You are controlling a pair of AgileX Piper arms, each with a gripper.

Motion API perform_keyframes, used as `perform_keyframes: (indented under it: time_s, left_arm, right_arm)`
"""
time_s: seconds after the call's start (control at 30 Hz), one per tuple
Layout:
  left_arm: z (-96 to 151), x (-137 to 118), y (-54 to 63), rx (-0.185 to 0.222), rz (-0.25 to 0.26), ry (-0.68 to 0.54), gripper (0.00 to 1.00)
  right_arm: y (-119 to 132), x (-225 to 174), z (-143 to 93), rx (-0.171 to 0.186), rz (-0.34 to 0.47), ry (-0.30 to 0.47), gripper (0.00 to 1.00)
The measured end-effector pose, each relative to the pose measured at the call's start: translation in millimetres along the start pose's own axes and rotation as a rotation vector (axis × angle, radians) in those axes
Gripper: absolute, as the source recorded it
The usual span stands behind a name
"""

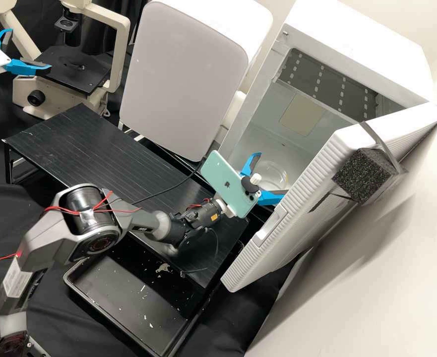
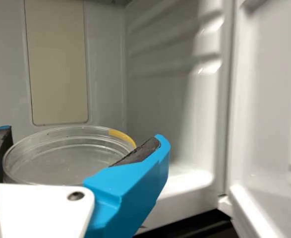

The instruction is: Place the petri dish in the incubator

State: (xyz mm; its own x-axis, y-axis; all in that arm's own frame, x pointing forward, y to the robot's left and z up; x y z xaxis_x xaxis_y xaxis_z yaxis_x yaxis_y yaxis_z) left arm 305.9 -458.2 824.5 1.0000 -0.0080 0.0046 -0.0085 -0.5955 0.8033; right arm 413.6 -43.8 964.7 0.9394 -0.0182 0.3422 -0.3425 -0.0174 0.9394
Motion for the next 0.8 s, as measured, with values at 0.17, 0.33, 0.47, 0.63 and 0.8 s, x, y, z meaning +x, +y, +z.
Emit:
perform_keyframes:
  time_s: [0.17,0.33,0.47,0.63,0.8]
  left_arm:
    - [0,0,0.0,0.000,0.000,0.000,1.00]
    - [0,0,0.0,0.000,0.000,0.000,1.00]
    - [0,0,0.0,0.000,0.000,0.000,1.00]
    - [0,0,0.0,0.000,0.000,0.000,1.00]
    - [0,0,0.0,0.000,0.000,0.000,1.00]
  right_arm:
    - [-11,18,0,-0.021,-0.037,-0.023,0.00]
    - [-23,33,1,-0.050,-0.075,-0.044,0.00]
    - [-29,41,4,-0.068,-0.096,-0.061,0.00]
    - [-29,47,6,-0.064,-0.085,-0.067,0.00]
    - [-30,50,7,-0.062,-0.083,-0.069,1.00]
